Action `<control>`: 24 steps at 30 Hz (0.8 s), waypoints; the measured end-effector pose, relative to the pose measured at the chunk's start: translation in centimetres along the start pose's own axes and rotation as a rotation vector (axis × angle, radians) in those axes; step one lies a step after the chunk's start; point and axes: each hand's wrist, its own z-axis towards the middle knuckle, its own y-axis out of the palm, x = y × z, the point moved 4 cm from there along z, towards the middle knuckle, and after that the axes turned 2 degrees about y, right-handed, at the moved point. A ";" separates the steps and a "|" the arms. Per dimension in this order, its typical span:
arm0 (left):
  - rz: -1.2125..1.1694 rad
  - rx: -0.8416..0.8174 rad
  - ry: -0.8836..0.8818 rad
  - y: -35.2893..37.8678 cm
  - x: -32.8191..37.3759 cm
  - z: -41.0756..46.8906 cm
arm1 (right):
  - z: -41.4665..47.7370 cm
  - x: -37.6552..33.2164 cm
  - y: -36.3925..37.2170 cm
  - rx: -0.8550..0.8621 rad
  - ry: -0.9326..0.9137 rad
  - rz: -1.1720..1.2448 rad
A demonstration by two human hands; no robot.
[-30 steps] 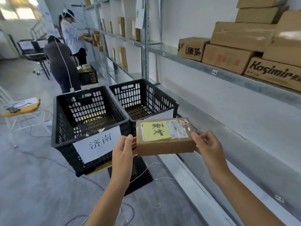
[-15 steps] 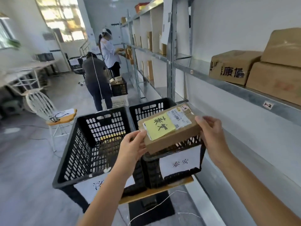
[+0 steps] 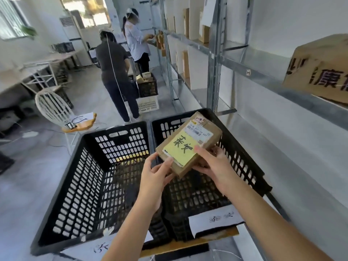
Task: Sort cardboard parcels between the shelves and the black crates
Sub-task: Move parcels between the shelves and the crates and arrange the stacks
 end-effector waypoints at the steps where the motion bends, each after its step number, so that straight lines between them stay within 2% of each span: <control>1: 0.019 -0.016 -0.014 0.0 -0.1 1.2 | 1.3 -0.2 -0.2 0.001 -0.003 0.002; 5: 0.171 -0.070 -0.048 0.2 -0.2 5.7 | 6.0 -1.4 -1.0 0.018 -0.029 -0.072; 14: 0.460 -0.138 -0.045 1.4 -3.3 13.3 | 14.2 -0.9 -3.5 0.081 0.089 -0.262; 24: 0.658 -0.001 -0.176 1.3 -7.2 16.5 | 22.2 4.9 -4.8 0.102 0.299 -0.315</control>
